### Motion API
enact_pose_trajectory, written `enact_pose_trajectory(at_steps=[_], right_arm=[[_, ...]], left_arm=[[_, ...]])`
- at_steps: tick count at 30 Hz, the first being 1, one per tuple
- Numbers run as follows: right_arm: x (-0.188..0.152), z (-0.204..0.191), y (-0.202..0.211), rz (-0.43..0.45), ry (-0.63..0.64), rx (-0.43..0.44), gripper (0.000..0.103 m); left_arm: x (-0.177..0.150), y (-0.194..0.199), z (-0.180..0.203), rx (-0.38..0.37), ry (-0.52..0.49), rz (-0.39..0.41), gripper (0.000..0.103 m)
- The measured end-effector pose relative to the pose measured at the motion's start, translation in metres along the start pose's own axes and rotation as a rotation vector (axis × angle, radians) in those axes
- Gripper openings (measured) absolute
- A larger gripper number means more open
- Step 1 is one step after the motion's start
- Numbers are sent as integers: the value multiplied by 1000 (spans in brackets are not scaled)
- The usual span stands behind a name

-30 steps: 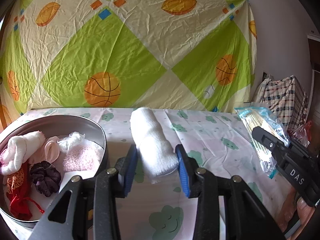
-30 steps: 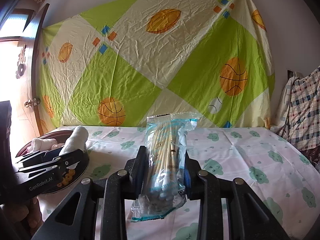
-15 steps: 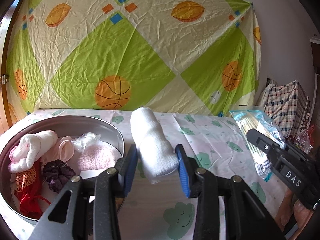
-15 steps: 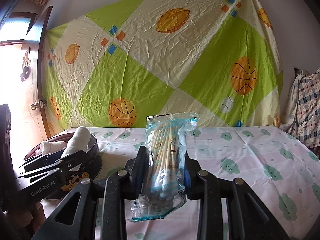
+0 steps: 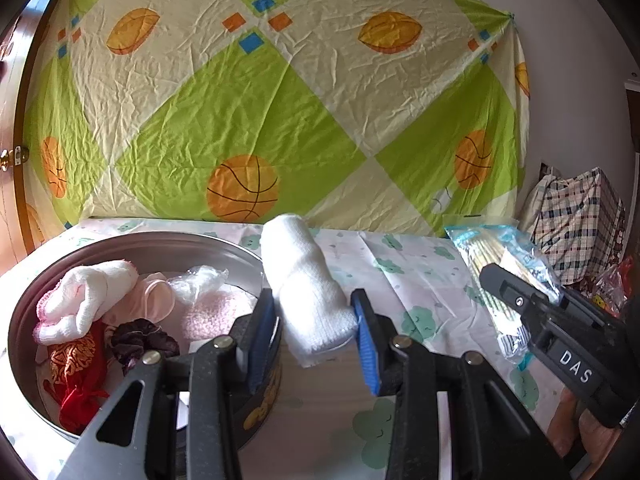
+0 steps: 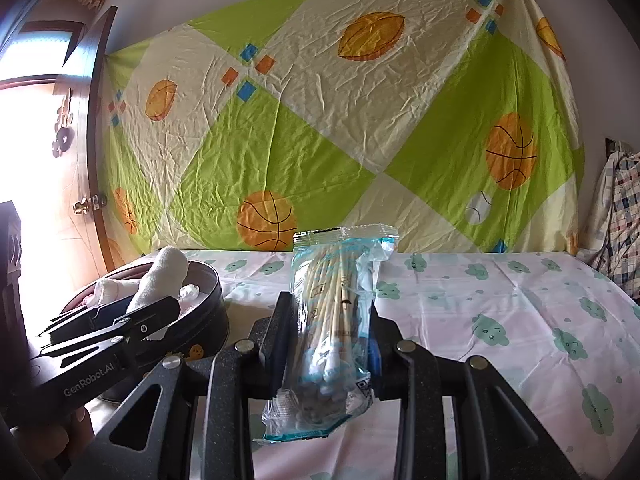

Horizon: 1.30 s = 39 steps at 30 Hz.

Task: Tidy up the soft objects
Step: 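Carry the towel toward the tin with left tool while right tool carries swab bag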

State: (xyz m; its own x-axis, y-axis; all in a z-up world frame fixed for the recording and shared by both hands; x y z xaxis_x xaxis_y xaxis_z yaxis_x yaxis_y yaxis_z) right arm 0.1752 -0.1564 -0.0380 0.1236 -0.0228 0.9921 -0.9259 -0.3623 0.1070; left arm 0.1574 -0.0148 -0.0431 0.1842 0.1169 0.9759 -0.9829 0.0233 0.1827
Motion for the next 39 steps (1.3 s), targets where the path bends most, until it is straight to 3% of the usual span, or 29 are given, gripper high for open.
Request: enact_pose_trajectory(at_steps=[39], right_arm=[[-4, -55, -10, -12, 25, 88, 34]], left_arm=[[7, 17, -52, 77, 17, 47, 37]])
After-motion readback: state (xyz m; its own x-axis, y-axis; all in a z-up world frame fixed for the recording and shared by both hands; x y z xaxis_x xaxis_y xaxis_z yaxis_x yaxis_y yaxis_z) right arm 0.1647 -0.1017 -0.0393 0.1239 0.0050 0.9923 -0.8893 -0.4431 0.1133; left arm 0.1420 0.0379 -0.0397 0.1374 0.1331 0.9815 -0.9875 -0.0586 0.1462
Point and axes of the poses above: each gripper's, at about its wrist camera, not at the fingertips, and y roughly against the way its jaws point, z to its right, x to its top, the point moved 10 cm from there along -y, roughly the way its jaws point, and after that the axes turned 9 degrees about z, right-handed, at the moved point
